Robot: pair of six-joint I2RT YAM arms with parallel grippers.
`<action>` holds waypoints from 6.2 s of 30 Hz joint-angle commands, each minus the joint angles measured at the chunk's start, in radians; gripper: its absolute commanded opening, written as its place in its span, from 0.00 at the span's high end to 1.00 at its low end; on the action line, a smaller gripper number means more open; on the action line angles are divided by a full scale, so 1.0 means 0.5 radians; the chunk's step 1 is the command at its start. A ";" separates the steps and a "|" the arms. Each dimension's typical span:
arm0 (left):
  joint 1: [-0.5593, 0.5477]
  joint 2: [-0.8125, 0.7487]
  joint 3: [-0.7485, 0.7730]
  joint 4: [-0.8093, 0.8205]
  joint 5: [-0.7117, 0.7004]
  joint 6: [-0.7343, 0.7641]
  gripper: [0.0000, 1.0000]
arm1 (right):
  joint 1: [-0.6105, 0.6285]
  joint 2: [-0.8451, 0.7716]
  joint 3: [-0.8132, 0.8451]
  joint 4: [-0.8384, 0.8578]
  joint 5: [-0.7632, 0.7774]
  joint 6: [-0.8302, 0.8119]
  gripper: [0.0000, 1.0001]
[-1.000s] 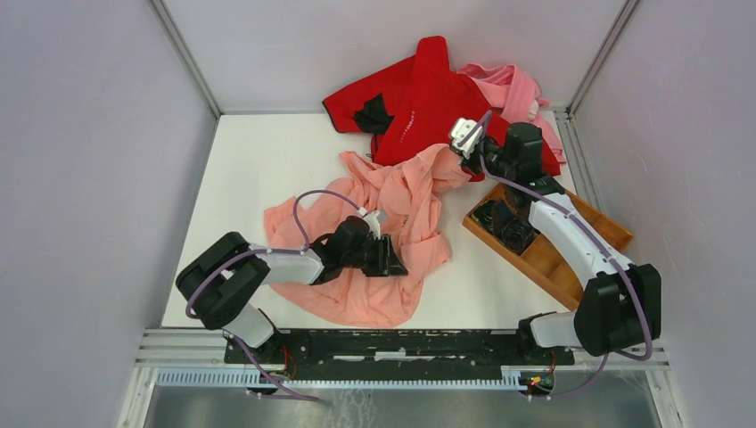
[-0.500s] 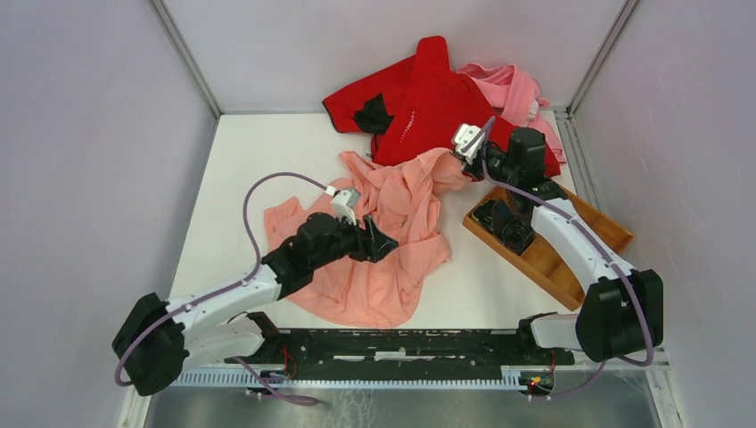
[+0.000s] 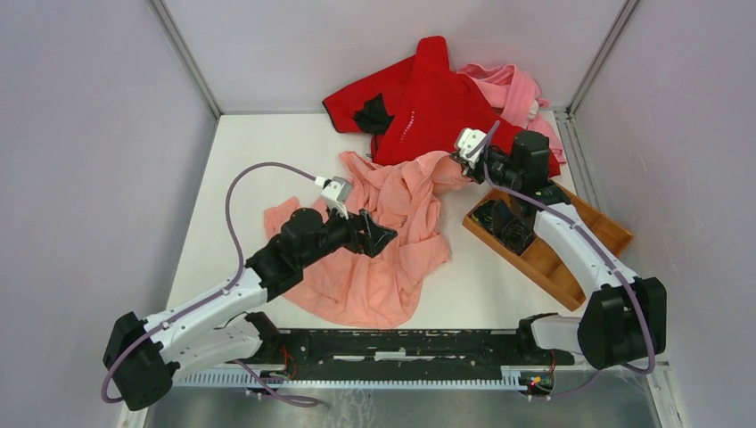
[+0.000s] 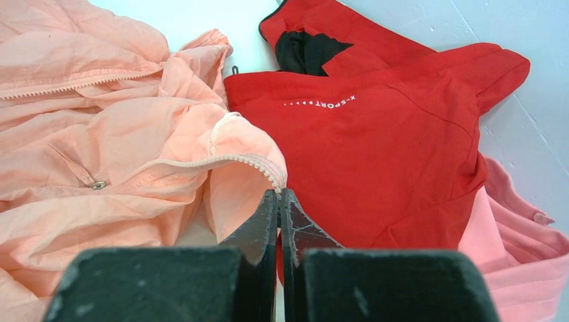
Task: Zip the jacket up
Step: Adjust the jacket at the center of the board.
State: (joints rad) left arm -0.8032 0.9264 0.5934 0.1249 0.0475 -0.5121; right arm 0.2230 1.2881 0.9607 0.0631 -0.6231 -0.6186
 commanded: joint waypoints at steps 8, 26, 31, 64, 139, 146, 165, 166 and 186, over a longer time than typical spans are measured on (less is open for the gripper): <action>0.342 0.382 -0.019 0.432 0.707 -0.011 0.10 | -0.012 -0.063 0.000 0.067 -0.099 0.022 1.00; 0.351 1.283 0.482 0.694 0.813 0.721 0.27 | -0.015 -0.043 0.102 -0.030 -0.207 -0.028 1.00; 0.358 1.444 0.657 0.726 0.722 0.813 0.26 | -0.017 -0.027 0.139 -0.077 -0.226 -0.065 1.00; 0.418 1.665 1.110 0.555 1.322 0.150 0.98 | -0.020 0.105 0.358 -0.223 0.093 -0.236 1.00; 0.373 0.434 0.010 0.868 0.904 -0.779 0.15 | -0.380 -0.551 -1.063 0.174 -1.270 0.201 0.38; 0.095 0.306 -0.443 1.201 0.467 -0.917 0.18 | -0.128 -0.389 -0.875 -0.738 -1.080 -0.912 0.33; 0.060 0.649 -0.416 1.139 0.421 -1.083 0.30 | 0.222 -0.134 -0.609 -0.821 -0.558 -1.116 0.38; 0.060 0.675 -0.398 1.123 0.433 -1.069 0.30 | 0.230 -0.134 -0.650 -0.783 -0.545 -1.082 0.38; -0.110 1.167 -0.325 1.254 0.386 -1.108 0.36 | 0.083 -0.273 -0.841 -0.615 -0.540 -0.774 0.98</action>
State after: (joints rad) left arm -0.8341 1.4761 0.3946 0.6903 0.2626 -1.0298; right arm 0.3279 1.2079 0.5632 -0.2855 -0.8536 -1.0695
